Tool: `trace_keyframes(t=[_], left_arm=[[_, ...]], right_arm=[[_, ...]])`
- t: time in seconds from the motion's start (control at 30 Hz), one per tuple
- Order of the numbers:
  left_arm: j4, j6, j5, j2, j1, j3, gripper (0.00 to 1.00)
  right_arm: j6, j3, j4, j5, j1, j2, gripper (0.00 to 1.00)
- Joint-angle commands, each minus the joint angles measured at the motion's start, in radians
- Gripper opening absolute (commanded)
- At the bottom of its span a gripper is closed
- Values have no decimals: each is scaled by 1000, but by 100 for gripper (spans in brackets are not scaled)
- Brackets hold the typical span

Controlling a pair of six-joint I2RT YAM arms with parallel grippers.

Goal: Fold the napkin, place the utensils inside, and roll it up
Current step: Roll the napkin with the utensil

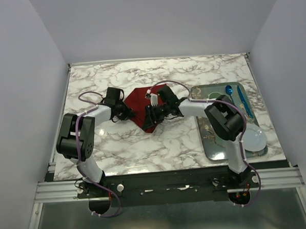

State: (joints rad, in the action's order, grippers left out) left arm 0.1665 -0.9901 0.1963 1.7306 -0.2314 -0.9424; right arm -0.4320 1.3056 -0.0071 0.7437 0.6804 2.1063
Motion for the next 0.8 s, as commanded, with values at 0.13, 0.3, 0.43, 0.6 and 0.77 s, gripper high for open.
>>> trace_keyframes(t=[0.13,0.3,0.43,0.6,0.77], left_arm=[[13,42,-37,63,-6,5,20],[24,47,-35,79,-6,-10,19],[33,54,-38,84,-6,-16,18],[50,65,-37,96,-5,-33,18],[54,71,-34,106,-5,-36,17]], right_arm=[[197,83,-321,-328,11,-177,73],[216,135,-332,-345,64,-163,73],[184,210,-311,-247,111,-94,43],[182,196,-289,-236,128,-62,36],[199,172,-289,-199,128,-48,27]])
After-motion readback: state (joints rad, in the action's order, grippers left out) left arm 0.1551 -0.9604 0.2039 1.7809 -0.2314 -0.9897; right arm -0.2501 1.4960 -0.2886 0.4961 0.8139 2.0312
